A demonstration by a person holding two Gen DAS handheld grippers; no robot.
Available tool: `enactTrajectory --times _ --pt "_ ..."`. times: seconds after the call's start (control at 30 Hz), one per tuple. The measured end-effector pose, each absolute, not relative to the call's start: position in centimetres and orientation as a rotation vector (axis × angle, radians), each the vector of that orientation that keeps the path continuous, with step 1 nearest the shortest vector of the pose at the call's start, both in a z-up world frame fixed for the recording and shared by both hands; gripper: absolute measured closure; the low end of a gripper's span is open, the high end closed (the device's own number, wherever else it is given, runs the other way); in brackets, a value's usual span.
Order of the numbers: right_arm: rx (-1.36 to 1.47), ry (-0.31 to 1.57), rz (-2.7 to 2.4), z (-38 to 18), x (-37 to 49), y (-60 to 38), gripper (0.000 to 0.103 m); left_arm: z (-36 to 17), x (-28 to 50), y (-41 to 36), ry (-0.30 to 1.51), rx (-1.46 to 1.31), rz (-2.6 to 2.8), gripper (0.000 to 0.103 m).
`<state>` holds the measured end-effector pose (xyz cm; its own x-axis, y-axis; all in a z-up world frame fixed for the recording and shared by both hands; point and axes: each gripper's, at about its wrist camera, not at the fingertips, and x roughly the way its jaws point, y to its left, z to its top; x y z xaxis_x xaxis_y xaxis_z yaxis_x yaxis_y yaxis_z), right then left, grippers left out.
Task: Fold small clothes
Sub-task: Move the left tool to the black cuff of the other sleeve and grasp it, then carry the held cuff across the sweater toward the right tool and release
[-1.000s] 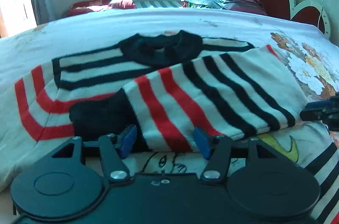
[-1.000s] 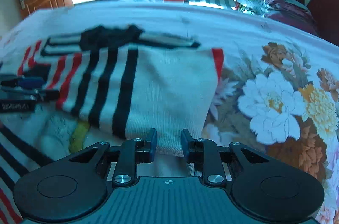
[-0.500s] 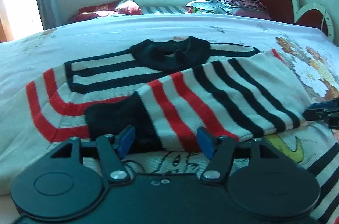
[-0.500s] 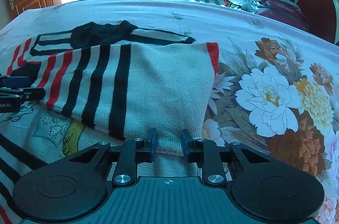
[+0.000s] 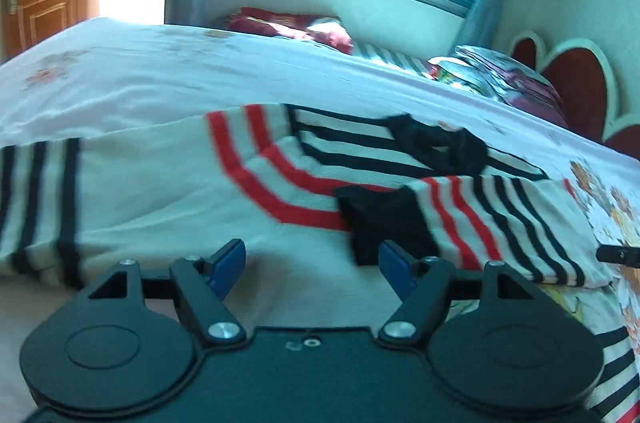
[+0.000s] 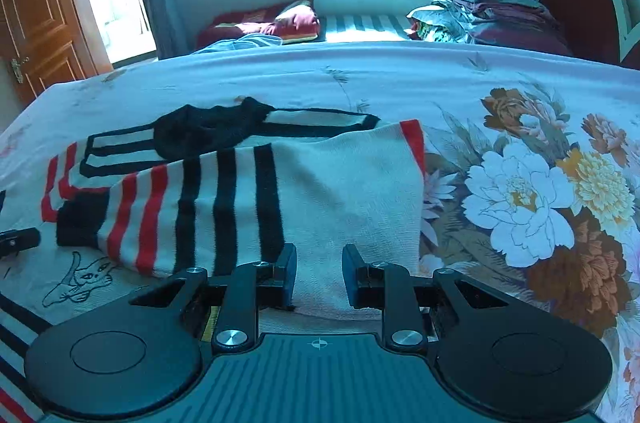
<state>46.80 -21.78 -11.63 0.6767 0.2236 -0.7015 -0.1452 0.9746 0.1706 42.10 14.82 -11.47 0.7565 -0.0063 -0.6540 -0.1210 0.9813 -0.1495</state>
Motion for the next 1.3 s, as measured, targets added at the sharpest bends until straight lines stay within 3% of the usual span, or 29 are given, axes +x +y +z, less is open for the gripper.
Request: enactTrajectory --times 0.1,0.17,0.2,0.37,0.43,0.47,0.57,0.6,0.67,0.7,0.73,1.0,1.3 --pt "0.092 0.803 0.227 -12.0 46.2 -20.4 0.078 -10.8 38.5 21.4 0.681 -0.235 0.233 0.029" --pt "0.113 0.809 0.247 -12.3 46.0 -19.8 0.078 -10.8 36.4 26.3 0.681 -0.313 0.363 0.039" --pt "0.126 0.813 0.253 -12.5 46.0 -19.5 0.078 -11.0 35.4 29.0 0.687 -0.386 0.429 0.049" --pt "0.154 0.841 0.265 -12.9 46.7 -17.4 0.077 -12.2 31.8 37.6 0.614 -0.674 0.578 0.049" --pt "0.166 0.836 0.254 -12.7 47.0 -16.8 0.072 -12.5 31.8 39.1 0.586 -0.735 0.57 0.049" --pt "0.175 0.825 0.246 -12.5 47.0 -16.6 0.063 -12.8 31.8 39.8 0.566 -0.773 0.567 0.05" --pt "0.182 0.81 0.194 -12.0 47.3 -16.4 0.062 -13.7 32.0 41.4 0.488 -0.875 0.57 0.054" --pt "0.189 0.813 0.172 -12.0 47.5 -16.6 0.062 -13.9 32.0 41.8 0.465 -0.903 0.574 0.059" --pt "0.214 0.816 0.137 -11.8 47.7 -17.1 0.062 -14.3 32.4 42.6 0.444 -0.942 0.591 0.078" --pt "0.222 0.816 0.131 -11.7 47.7 -17.3 0.062 -14.6 32.8 43.2 0.456 -0.969 0.583 0.099" --pt "0.22 0.812 0.129 -11.5 47.6 -17.5 0.062 -14.7 33.2 43.5 0.457 -0.986 0.581 0.099" --pt "0.207 0.793 0.1 -10.9 46.1 -19.0 0.063 -9.7 39.3 37.4 0.421 -0.821 0.385 0.099" --pt "0.27 0.763 0.073 -10.4 45.1 -22.2 0.063 -6.1 49.4 18.9 0.556 -0.528 -0.009 0.099"
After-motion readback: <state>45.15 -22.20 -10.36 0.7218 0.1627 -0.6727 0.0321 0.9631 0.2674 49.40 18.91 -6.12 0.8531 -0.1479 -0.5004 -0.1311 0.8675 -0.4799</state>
